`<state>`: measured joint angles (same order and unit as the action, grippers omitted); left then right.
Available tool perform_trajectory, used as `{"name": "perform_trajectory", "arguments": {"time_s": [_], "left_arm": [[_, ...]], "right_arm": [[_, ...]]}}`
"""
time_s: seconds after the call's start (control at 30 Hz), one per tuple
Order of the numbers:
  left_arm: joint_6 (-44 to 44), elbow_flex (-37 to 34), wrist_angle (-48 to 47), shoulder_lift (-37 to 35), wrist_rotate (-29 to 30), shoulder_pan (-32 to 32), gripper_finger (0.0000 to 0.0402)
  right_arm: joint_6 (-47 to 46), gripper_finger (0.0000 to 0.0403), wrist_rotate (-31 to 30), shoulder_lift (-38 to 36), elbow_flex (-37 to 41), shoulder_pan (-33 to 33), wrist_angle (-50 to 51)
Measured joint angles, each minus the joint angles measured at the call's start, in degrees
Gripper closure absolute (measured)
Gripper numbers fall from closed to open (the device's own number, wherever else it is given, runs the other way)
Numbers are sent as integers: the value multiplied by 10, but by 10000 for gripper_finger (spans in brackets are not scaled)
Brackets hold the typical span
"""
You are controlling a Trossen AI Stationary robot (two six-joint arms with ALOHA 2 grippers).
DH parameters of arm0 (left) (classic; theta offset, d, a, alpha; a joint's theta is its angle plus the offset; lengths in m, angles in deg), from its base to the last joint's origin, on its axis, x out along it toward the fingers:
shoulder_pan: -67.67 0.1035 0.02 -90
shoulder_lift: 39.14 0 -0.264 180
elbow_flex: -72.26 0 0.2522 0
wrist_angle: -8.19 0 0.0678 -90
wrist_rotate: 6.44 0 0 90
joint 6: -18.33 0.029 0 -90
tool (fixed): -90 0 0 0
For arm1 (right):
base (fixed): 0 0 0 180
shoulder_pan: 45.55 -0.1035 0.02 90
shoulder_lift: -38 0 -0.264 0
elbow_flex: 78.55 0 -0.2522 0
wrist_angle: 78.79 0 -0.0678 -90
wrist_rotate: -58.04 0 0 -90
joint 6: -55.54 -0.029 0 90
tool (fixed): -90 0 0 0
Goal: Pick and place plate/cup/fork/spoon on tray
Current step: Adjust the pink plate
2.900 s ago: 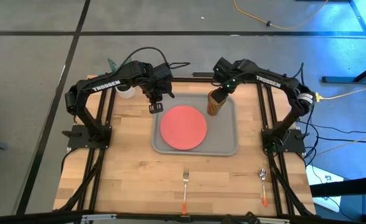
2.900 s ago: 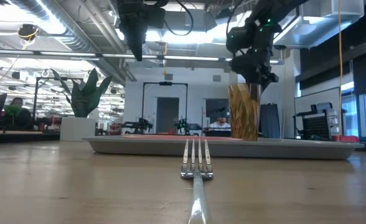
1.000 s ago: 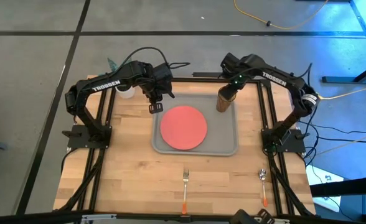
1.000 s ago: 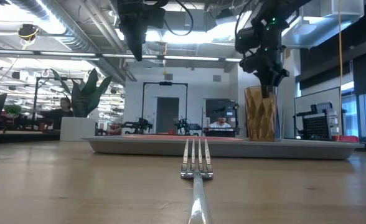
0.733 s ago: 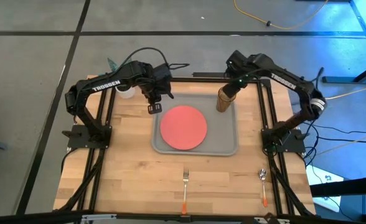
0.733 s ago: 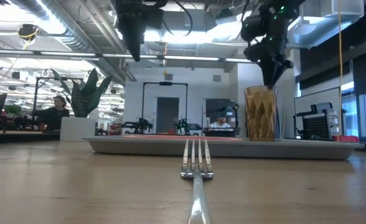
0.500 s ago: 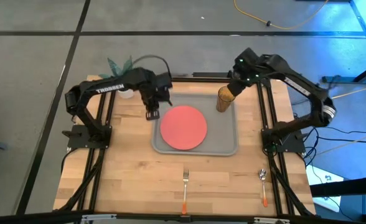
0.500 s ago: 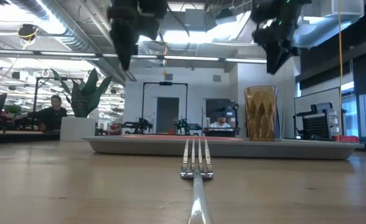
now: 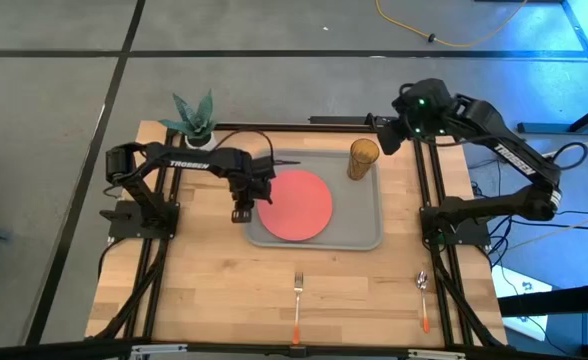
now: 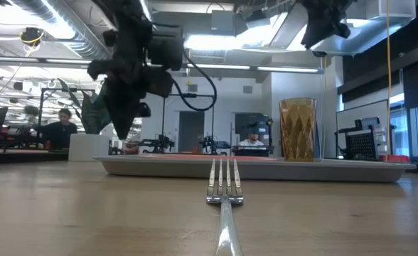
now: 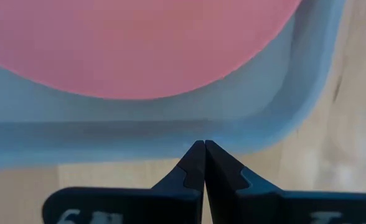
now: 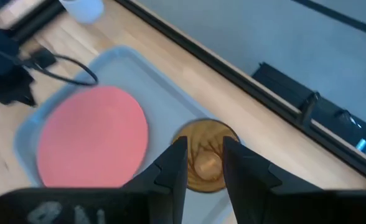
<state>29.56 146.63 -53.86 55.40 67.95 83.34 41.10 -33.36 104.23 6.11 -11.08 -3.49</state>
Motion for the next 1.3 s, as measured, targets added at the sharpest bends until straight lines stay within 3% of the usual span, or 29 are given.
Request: {"name": "perform_trajectory", "arguments": {"time_s": [0.3,0.63,1.3], "left_arm": [[-6,-50,98,0,15,-27,401],[-2,-52,116,46,39,-30,402],[29,-17,173,55,40,-17,402]], "right_arm": [[-4,303,0,-3,0,-11,-14],[-11,303,0,-3,0,-11,-17],[-17,303,0,-3,0,-12,-18]]}}
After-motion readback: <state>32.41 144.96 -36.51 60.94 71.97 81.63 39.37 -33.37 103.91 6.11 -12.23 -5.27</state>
